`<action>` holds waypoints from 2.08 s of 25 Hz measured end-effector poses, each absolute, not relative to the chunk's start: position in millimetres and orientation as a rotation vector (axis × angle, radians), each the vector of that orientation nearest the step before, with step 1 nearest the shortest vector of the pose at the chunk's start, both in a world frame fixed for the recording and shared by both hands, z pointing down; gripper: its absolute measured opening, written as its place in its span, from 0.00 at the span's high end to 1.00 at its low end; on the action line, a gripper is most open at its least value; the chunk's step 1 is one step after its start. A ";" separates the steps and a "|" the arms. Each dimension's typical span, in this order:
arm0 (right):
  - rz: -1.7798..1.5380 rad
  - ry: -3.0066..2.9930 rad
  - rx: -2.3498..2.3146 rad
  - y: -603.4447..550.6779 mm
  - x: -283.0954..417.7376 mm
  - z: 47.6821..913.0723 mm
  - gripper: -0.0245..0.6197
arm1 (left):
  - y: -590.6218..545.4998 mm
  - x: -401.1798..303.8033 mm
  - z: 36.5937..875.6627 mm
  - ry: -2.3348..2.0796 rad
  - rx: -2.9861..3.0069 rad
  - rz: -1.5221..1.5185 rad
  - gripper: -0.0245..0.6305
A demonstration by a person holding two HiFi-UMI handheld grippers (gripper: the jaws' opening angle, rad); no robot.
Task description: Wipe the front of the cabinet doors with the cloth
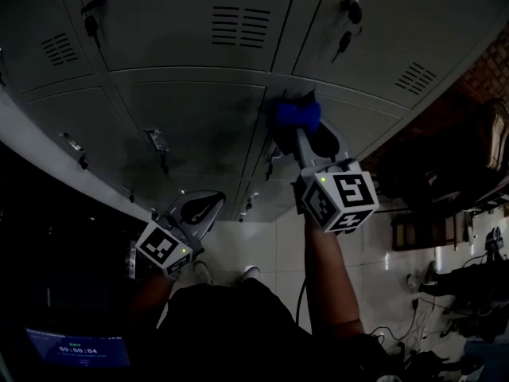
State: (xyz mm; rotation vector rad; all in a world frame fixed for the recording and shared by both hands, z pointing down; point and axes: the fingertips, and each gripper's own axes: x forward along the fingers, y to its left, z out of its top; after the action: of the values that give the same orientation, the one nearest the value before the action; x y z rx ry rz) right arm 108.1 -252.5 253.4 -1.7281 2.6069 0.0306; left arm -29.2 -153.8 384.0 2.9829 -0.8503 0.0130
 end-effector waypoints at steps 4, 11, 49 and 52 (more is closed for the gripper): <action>0.053 2.545 -1.816 -249.5 138.5 250.4 0.83 | -157.3 -24.9 384.6 -0.822 2.987 0.005 0.96; 0.112 2.360 -2.005 -241.4 219.2 245.6 0.83 | -154.3 -8.1 384.2 -0.770 3.005 0.008 0.96; 0.129 2.548 -1.789 -246.3 98.8 298.8 0.83 | -126.0 -58.6 391.4 -0.914 2.943 0.026 0.96; 0.153 2.552 -1.807 -249.7 106.4 300.8 0.83 | -126.5 -63.5 393.5 -0.933 2.932 0.032 0.96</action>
State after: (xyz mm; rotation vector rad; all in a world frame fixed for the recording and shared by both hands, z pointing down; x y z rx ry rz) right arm 106.4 -249.7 300.8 -1.8071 2.5525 0.1535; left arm -63.5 -126.5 393.5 2.9317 -0.9329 0.0323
